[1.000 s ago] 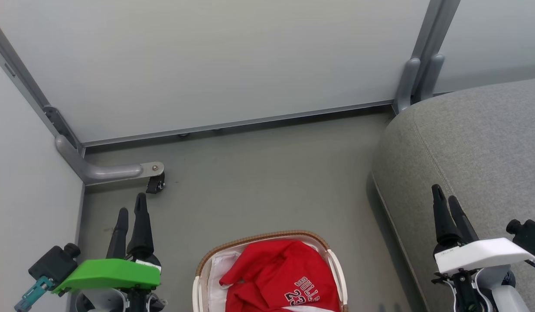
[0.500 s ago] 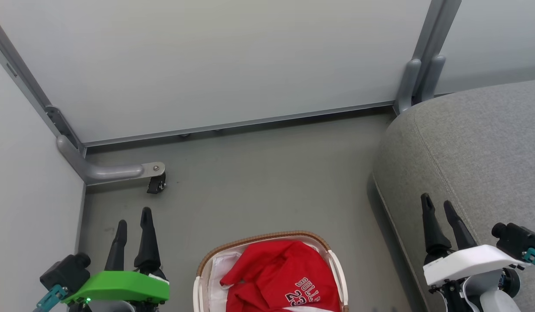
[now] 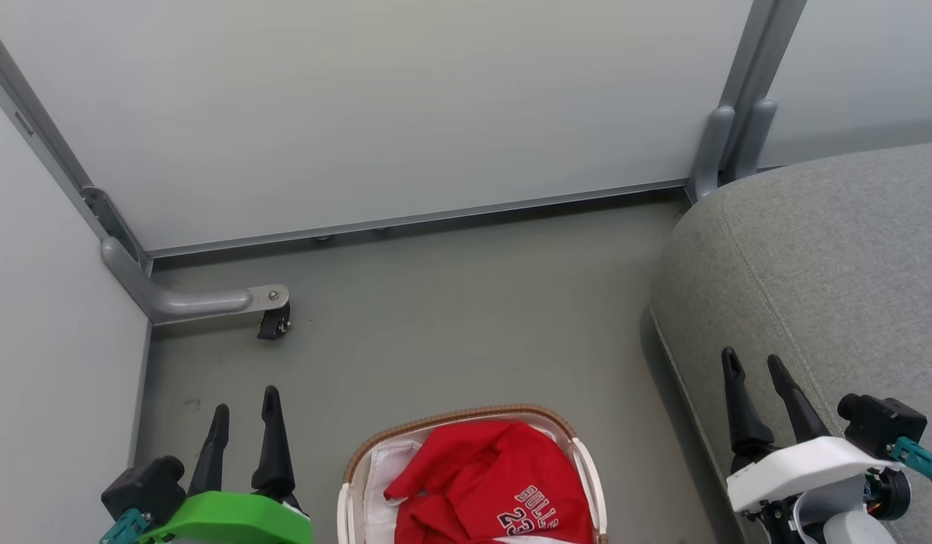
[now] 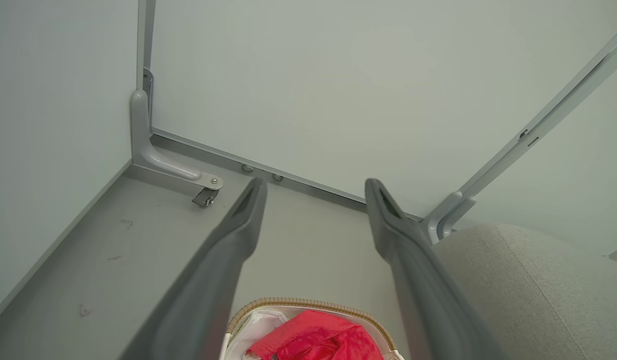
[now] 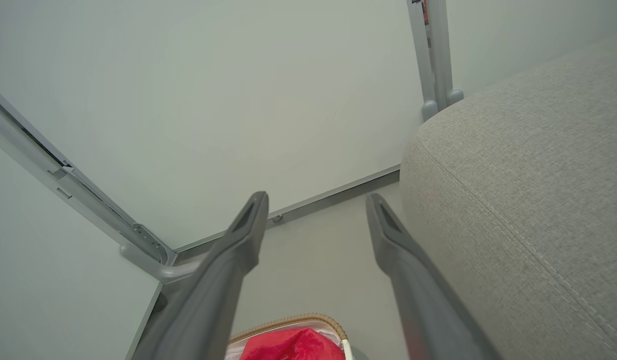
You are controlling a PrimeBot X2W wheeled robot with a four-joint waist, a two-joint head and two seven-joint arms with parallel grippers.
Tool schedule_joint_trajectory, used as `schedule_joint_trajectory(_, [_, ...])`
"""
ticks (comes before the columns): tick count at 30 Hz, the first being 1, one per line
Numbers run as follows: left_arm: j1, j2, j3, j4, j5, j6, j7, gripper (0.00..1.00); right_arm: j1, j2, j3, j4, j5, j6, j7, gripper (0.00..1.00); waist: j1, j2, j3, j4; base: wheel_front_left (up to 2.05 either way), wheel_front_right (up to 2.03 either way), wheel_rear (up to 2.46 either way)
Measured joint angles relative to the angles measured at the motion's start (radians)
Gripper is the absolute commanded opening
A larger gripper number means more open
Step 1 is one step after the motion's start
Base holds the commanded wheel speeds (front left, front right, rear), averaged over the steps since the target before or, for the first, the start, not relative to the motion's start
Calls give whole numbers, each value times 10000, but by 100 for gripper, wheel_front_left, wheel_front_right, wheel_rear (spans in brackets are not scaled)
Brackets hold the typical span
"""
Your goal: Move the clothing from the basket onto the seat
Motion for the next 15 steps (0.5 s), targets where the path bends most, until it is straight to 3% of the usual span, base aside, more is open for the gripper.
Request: schedule_joint_trajectory(15, [64, 13, -182, 305, 966, 88, -320, 100, 143, -19, 94, 115, -1248, 2, -313, 100, 0, 0, -28, 51, 0, 0, 0])
